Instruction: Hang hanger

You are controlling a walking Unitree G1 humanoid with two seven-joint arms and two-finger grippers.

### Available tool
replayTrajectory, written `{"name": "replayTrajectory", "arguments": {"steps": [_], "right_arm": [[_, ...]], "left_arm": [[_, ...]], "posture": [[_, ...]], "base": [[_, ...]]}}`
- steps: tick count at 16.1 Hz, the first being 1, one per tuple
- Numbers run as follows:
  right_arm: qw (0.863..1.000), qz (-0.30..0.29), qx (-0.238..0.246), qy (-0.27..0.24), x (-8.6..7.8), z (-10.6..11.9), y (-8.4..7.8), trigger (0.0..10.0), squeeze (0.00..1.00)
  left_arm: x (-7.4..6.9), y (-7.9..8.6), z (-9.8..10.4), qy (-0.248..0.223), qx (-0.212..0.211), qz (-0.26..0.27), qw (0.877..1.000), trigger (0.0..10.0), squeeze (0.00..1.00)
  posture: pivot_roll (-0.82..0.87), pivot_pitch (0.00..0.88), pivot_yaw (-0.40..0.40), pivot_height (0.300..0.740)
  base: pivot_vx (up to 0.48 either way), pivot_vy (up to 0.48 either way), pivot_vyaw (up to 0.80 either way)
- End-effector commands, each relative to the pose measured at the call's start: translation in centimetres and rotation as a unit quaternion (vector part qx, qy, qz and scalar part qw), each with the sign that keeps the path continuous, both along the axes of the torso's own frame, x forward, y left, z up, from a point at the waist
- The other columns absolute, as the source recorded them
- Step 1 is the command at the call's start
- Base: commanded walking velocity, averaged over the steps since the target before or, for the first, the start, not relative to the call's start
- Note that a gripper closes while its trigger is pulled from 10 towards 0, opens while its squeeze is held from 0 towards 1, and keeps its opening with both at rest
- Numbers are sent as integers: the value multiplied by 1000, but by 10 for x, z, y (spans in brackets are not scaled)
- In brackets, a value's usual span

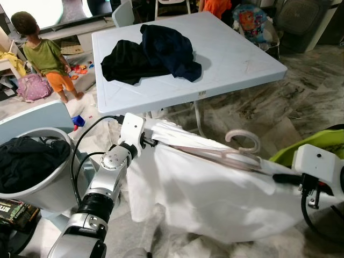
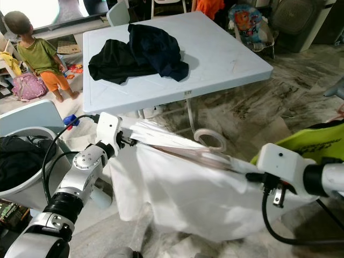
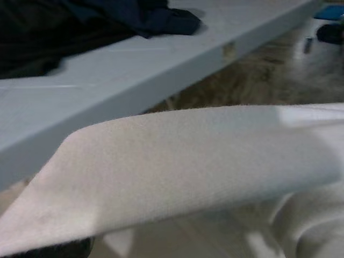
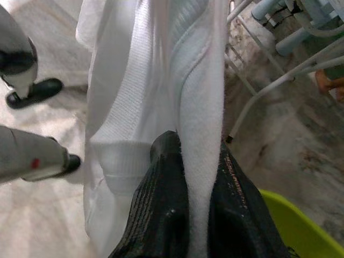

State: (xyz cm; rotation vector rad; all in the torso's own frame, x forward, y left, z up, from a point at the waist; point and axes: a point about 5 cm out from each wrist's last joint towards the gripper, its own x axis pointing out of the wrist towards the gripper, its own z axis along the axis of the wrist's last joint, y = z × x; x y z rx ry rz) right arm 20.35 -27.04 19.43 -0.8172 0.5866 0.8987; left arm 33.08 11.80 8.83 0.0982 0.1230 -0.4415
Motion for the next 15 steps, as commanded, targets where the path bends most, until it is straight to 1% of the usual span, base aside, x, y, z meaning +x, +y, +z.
{"name": "replayTrajectory", "arguments": {"steps": [1, 3, 4, 5, 6, 7, 8, 10, 12, 13, 14, 15], "right_arm": [[1000, 3, -9, 10, -2, 2, -5, 10000, 0], [997, 27, 67, -21, 0, 21, 3, 10000, 0], [996, 31, 73, -27, 0, 24, 4, 10000, 0], [994, 44, 94, -35, -1, 31, 6, 10000, 0], [991, 61, 111, -36, -4, 37, 8, 10000, 0], [990, 73, 118, -35, -7, 42, 7, 10000, 0], [984, 82, 151, -39, -10, 53, 4, 10000, 0], [981, 99, 165, -29, -15, 61, 2, 10000, 0], [982, 118, 145, 4, -23, 59, -4, 10000, 0], [980, 128, 153, 19, -27, 61, -4, 10000, 0], [977, 140, 161, 23, -29, 65, -2, 10000, 0], [973, 145, 181, 16, -28, 71, 2, 10000, 0]], "left_arm": [[2, 27, 2, 4, 6, 42, 999, 10000, 0], [0, 23, -2, 15, 7, 28, 999, 10000, 0], [-1, 22, -3, 16, 7, 26, 1000, 10000, 0], [-2, 20, -4, 21, 7, 20, 1000, 10000, 0], [-3, 19, -5, 25, 7, 16, 1000, 10000, 0], [-3, 19, -6, 27, 8, 12, 1000, 10000, 0], [-4, 17, -7, 30, 7, 6, 999, 10000, 0], [-4, 17, -9, 39, -2, 9, 999, 10000, 0], [-3, 17, -7, 47, -16, 5, 999, 10000, 0], [-4, 17, -7, 47, -12, 0, 999, 10000, 0], [-4, 18, -8, 48, -11, 1, 999, 10000, 0], [-4, 19, -8, 48, -11, 1, 999, 10000, 0]], "posture": [[-161, 0, 72, 740], [-158, 0, 77, 740], [-158, 0, 77, 740], [-161, 0, 81, 740], [-163, 0, 82, 740], [-163, 0, 83, 740], [-162, 0, 84, 740], [-163, 0, 86, 740], [-162, 0, 89, 740], [-161, 0, 90, 740], [-162, 0, 92, 740], [-167, 0, 93, 740]], "base": [[0, 0, 0], [0, 0, 0], [0, 0, 0], [0, 0, 0], [0, 0, 0], [0, 0, 0], [0, 0, 0], [0, 0, 0], [0, 0, 0], [0, 0, 0], [0, 0, 0], [0, 0, 0]]}}
